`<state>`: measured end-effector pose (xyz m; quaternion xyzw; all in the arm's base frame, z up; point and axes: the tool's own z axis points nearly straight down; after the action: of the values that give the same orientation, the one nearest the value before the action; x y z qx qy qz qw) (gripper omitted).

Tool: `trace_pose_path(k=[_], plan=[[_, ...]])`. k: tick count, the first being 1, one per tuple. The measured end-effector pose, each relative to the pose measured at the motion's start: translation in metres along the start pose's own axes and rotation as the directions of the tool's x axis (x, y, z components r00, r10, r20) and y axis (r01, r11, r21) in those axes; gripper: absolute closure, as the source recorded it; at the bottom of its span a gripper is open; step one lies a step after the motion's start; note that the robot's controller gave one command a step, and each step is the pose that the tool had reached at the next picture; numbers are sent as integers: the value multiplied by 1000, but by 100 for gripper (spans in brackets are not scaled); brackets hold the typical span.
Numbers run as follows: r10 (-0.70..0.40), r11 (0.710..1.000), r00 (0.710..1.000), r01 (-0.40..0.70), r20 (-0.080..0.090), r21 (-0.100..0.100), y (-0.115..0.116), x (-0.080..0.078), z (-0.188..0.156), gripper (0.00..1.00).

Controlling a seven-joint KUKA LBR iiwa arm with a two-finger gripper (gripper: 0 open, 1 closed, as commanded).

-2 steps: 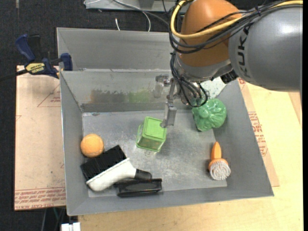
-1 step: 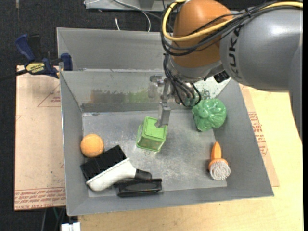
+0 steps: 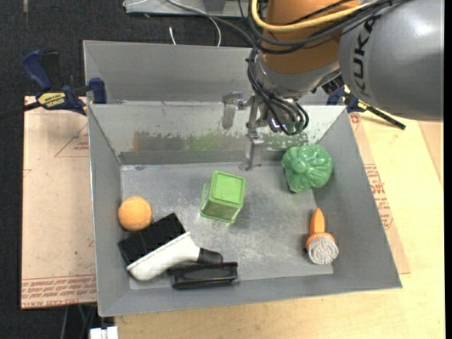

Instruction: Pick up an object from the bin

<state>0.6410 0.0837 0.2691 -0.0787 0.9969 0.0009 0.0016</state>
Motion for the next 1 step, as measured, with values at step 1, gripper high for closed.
trace_pose_path(k=[1], plan=[[-84,996,996,84,7,0,27,-7,56,0]])
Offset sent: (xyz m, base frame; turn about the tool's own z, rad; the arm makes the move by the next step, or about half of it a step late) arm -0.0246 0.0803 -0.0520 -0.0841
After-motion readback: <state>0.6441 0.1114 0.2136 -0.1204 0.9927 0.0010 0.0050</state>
